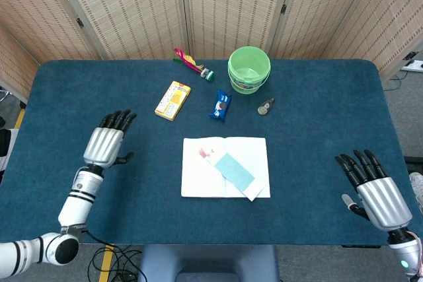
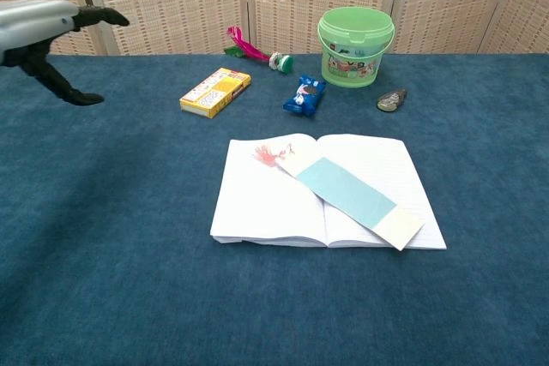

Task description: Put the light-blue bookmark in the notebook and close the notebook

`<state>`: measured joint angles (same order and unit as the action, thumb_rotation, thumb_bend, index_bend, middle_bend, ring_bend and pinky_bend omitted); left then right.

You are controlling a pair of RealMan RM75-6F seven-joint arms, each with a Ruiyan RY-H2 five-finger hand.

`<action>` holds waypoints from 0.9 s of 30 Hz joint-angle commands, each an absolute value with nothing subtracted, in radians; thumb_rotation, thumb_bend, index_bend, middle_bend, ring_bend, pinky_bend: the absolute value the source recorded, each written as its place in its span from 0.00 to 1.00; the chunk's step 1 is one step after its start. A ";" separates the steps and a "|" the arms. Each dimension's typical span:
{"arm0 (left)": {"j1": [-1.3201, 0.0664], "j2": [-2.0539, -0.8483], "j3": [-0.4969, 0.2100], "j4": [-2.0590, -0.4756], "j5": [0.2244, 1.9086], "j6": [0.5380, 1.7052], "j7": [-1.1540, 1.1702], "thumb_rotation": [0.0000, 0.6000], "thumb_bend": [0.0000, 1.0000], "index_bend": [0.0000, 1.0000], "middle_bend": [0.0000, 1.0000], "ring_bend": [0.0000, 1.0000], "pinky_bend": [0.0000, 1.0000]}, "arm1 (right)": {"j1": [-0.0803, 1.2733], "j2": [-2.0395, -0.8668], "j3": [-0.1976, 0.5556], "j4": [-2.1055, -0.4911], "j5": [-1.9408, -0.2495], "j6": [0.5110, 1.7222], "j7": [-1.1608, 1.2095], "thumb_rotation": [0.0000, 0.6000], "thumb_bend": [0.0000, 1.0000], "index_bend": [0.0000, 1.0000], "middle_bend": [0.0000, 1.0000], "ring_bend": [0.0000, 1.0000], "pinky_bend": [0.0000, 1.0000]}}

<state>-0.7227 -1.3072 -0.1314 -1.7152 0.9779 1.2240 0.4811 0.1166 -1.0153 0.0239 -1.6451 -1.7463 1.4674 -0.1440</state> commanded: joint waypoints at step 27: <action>-0.323 -1.100 0.019 -1.746 1.328 1.526 0.235 1.00 0.27 0.14 0.07 0.06 0.14 | 0.480 -1.238 0.078 -1.634 -1.738 1.035 -0.186 1.00 0.54 0.00 0.28 0.04 0.08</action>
